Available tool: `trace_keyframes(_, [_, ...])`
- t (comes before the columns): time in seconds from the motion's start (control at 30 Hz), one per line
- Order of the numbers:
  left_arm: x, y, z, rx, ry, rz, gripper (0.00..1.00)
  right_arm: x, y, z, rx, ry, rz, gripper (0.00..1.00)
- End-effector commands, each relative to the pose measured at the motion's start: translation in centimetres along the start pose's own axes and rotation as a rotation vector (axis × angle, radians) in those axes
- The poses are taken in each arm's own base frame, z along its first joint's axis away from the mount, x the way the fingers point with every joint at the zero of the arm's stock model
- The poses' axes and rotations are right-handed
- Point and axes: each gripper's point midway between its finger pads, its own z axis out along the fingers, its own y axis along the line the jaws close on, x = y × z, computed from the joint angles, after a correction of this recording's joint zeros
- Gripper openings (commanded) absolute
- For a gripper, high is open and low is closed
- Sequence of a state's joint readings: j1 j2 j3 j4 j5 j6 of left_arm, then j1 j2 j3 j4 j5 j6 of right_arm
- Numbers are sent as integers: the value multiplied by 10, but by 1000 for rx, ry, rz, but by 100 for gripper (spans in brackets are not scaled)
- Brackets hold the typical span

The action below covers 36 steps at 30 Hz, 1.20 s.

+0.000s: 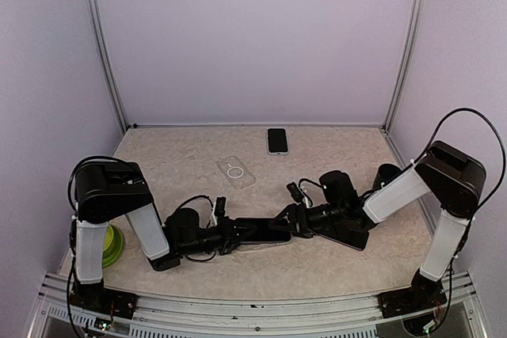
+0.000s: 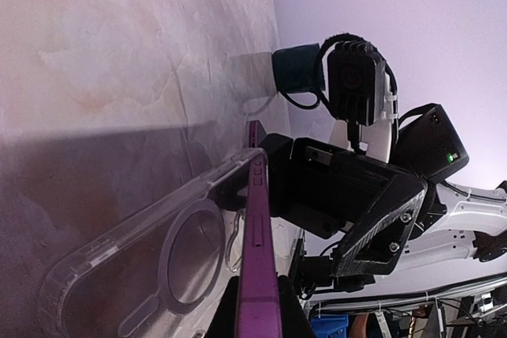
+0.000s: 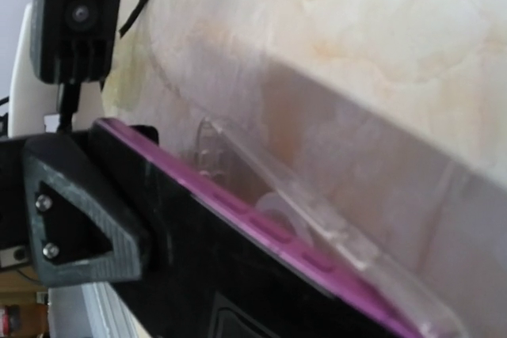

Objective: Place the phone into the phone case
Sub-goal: Install the phone on the phone case.

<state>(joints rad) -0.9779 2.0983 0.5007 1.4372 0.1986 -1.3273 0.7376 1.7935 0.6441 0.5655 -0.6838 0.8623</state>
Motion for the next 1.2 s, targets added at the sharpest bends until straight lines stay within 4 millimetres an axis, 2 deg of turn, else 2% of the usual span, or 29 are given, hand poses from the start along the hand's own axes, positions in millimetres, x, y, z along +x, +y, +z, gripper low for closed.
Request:
trace_keyframes(0.0, [2, -22, 9, 89, 11, 17, 0, 4, 26, 6, -116, 30, -53, 81])
trace_keyframes(0.33, [5, -20, 12, 90, 27, 11, 0, 6, 39, 9, -175, 41, -65, 66])
trace_keyframes(0.5, [5, -19, 13, 88, 30, 10, 0, 6, 42, 9, -194, 45, -67, 53])
trace_keyframes(0.7, [6, -19, 13, 87, 37, 10, 0, 8, 46, 8, -223, 49, -74, 43])
trace_keyframes(1.0, [5, -19, 12, 89, 43, 9, 0, 6, 61, 2, -286, 40, -96, 23])
trace_keyframes(1.17, [4, -18, 11, 87, 41, 6, 8, 5, 68, -1, -316, 36, -101, 17])
